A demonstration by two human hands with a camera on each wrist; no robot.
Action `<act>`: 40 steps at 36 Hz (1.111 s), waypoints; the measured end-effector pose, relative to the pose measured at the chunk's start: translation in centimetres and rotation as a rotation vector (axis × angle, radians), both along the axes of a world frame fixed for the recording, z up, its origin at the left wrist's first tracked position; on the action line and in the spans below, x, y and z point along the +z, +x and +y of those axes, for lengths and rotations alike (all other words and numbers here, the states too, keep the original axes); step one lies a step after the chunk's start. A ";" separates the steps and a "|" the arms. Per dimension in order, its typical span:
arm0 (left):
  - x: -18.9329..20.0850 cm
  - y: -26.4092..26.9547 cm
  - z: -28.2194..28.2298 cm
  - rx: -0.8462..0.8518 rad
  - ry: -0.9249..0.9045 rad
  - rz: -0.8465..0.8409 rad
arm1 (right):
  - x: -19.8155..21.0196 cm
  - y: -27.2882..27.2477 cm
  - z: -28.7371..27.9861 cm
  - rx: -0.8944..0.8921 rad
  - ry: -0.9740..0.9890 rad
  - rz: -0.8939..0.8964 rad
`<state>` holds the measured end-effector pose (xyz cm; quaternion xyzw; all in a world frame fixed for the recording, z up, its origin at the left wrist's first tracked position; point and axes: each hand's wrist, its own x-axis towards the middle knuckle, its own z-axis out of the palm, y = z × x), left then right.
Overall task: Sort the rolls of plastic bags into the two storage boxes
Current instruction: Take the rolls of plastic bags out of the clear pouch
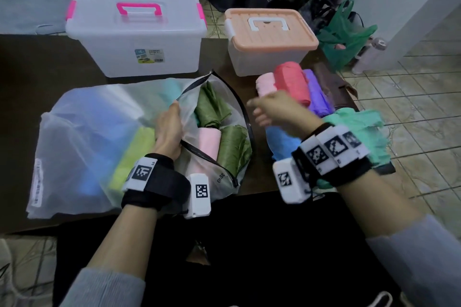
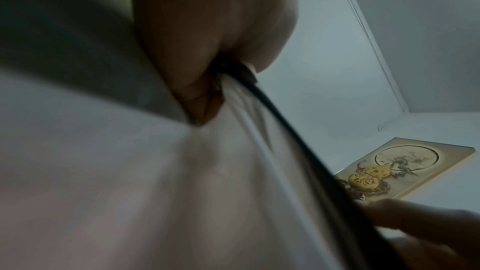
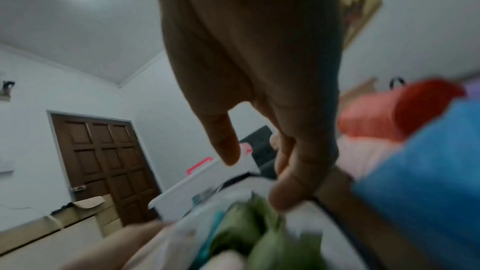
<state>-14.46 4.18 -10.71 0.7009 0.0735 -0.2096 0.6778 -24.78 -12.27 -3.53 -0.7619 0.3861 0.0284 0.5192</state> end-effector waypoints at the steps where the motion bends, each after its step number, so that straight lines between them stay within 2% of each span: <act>1: -0.1 0.0 0.1 0.001 0.000 -0.006 | -1.0 -0.2 1.0 0.040 0.080 0.071; 3: -0.2 0.0 0.2 0.009 -0.006 -0.009 | -2.7 -0.8 2.9 0.112 0.092 0.186; 5: -0.2 -0.1 0.3 0.010 -0.023 0.005 | -3.6 -1.4 3.8 0.156 0.026 0.208; 8: 0.0 -0.2 0.3 0.009 -0.046 0.020 | -4.0 -1.7 4.5 0.114 0.065 0.178; 11: 0.2 -0.4 0.3 0.033 -0.041 0.019 | -3.6 -1.6 5.3 0.051 0.193 0.128; 16: 0.6 -0.7 0.4 0.034 -0.032 -0.002 | -3.6 -1.6 6.2 0.001 0.212 0.060; 24: 0.7 -0.8 0.4 0.031 -0.037 -0.028 | -3.7 -2.8 6.1 -0.190 0.321 -0.305; 28: 0.8 -0.8 0.4 0.041 -0.063 -0.015 | -1.5 -3.0 4.4 -0.359 0.363 -0.486; 31: 1.1 -1.0 0.3 0.056 -0.127 0.001 | 0.7 -3.5 2.2 -0.408 0.080 -0.493; 33: 1.0 -1.0 0.3 0.061 -0.149 0.009 | 1.3 -4.1 1.1 -0.349 -0.148 -0.437; 36: 0.8 -0.9 0.3 0.052 -0.125 0.003 | 0.7 -4.9 0.7 -0.199 -0.444 -0.271; 40: 0.4 -0.7 0.4 0.052 -0.108 -0.012 | -1.9 -5.3 1.8 -0.068 -0.608 -0.005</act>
